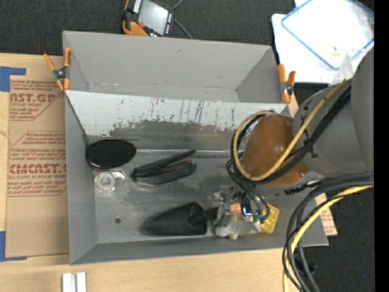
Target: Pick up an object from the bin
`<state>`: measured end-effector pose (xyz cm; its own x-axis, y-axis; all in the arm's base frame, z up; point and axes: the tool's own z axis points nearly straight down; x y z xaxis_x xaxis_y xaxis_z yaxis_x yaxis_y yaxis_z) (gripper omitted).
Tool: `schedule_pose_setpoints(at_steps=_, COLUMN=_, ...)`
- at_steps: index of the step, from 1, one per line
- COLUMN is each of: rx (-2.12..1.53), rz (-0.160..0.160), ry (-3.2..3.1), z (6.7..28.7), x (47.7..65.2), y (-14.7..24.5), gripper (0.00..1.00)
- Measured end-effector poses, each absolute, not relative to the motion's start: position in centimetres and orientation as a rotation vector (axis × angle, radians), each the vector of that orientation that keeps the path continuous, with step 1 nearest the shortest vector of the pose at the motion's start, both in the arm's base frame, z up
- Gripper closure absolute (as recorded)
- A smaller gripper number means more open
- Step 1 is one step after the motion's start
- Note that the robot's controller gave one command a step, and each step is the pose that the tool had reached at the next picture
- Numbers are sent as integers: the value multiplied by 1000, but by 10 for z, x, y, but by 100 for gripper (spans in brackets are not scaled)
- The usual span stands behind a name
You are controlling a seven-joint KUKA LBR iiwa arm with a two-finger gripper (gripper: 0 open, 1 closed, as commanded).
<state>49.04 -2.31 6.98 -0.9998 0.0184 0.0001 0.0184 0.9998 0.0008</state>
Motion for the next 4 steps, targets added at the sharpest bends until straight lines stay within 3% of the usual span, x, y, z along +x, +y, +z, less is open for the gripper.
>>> schedule_pose_setpoints(at_steps=1, rx=-61, rz=-2, ry=-3143, z=71, x=494, y=-30, gripper=100)
schedule_pose_setpoints(at_steps=4, rx=-68, rz=-3, ry=-3146, z=70, x=483, y=-44, gripper=100)
